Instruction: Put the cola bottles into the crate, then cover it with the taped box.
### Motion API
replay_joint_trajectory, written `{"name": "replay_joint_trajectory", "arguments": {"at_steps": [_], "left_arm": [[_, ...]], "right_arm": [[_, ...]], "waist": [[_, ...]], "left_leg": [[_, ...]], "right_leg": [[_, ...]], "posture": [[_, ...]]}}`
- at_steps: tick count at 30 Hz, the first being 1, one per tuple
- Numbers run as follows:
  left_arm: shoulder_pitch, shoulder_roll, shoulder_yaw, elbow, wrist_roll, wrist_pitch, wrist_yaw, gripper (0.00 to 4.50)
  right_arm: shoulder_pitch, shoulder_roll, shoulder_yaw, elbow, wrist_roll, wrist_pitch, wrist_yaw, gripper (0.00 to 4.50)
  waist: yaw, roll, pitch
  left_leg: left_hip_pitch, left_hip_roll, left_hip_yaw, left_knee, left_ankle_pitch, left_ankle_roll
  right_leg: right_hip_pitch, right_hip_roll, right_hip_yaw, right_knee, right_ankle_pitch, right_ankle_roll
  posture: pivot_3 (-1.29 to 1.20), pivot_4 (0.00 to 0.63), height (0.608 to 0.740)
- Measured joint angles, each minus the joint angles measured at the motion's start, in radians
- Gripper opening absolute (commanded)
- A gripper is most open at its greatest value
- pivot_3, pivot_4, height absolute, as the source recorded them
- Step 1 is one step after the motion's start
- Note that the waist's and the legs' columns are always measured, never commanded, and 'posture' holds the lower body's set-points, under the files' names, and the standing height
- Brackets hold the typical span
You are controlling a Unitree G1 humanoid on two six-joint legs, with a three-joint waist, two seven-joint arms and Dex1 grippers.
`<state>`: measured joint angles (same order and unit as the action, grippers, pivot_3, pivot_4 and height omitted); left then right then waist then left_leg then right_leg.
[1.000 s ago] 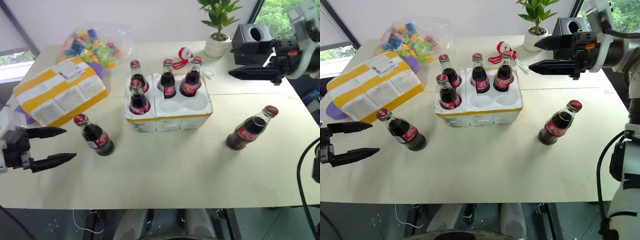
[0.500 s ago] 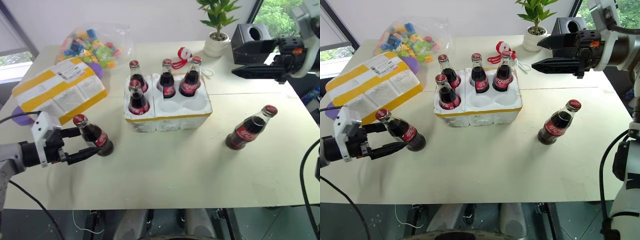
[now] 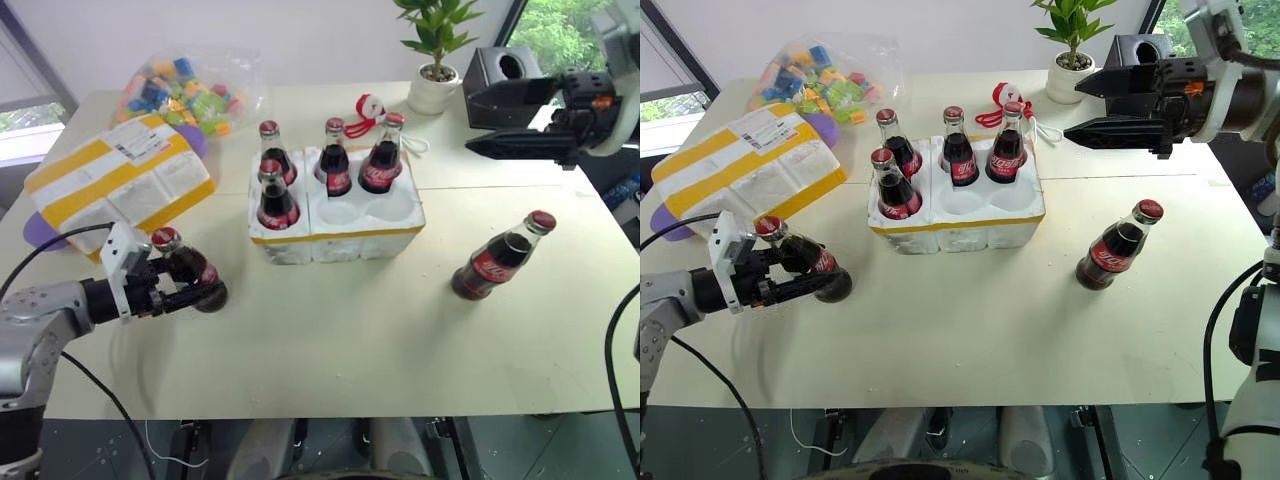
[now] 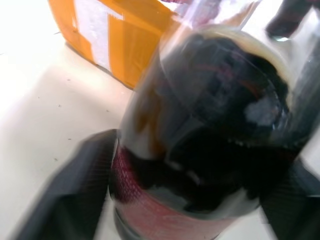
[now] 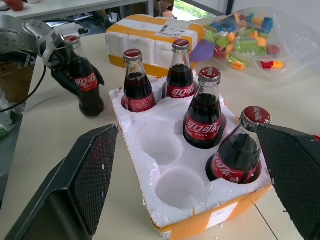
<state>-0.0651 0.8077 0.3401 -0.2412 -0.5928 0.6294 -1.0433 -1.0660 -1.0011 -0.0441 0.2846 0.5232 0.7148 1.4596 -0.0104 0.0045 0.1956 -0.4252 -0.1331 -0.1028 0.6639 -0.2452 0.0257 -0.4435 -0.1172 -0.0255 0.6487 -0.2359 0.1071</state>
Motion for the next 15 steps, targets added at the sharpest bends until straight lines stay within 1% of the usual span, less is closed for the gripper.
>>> {"name": "replay_joint_trajectory", "arguments": {"at_steps": [2, 4, 8, 11, 15], "left_arm": [[0.0, 0.001, 0.0, -0.001, -0.011, 0.012, 0.001, 2.81], [0.001, 0.021, -0.001, -0.011, -0.031, 0.037, -0.009, 2.81], [-0.008, 0.102, -0.003, -0.069, -0.112, 0.119, -0.07, 2.81], [-0.09, 0.187, -0.005, -0.094, -0.187, 0.177, -0.128, 2.81], [-0.273, 0.264, -0.053, -0.094, -0.251, 0.217, -0.21, 2.81]], "right_arm": [[0.0, 0.0, -0.002, -0.005, 0.002, 0.0, -0.001, 4.5], [0.001, 0.0, -0.004, -0.005, 0.002, 0.0, -0.002, 4.5], [0.014, 0.0, -0.007, -0.006, 0.003, 0.0, -0.002, 4.5], [0.03, -0.001, -0.009, -0.016, 0.005, -0.001, 0.004, 4.5], [0.035, -0.003, -0.011, -0.048, 0.018, -0.001, 0.023, 4.5]], "waist": [[0.001, 0.0, 0.0], [0.0, 0.0, 0.0], [0.0, -0.001, 0.001], [0.002, -0.001, 0.001], [-0.001, -0.001, 0.001]], "left_leg": [[0.0, 0.0, 0.0, 0.0, 0.0, 0.0], [0.0, 0.0, 0.0, 0.0, 0.0, 0.0], [-0.001, 0.0, 0.0, 0.0, 0.0, 0.0], [-0.001, 0.0, 0.0, 0.0, 0.0, 0.0], [-0.001, 0.0, 0.0, 0.0, 0.0, -0.001]], "right_leg": [[0.0, 0.0, 0.0, 0.0, 0.0, 0.0], [0.0, 0.0, 0.0, 0.0, 0.0, 0.0], [0.0, 0.0, 0.0, 0.0, 0.0, 0.0], [0.0, 0.0, 0.0, 0.0, 0.0, 0.0], [0.0, 0.0, 0.0, -0.001, 0.0, 0.0]], "posture": [[0.0, 0.15, 0.732], [0.0, 0.15, 0.732], [0.0, 0.15, 0.732], [0.0, 0.15, 0.732], [0.0, 0.15, 0.732]]}}
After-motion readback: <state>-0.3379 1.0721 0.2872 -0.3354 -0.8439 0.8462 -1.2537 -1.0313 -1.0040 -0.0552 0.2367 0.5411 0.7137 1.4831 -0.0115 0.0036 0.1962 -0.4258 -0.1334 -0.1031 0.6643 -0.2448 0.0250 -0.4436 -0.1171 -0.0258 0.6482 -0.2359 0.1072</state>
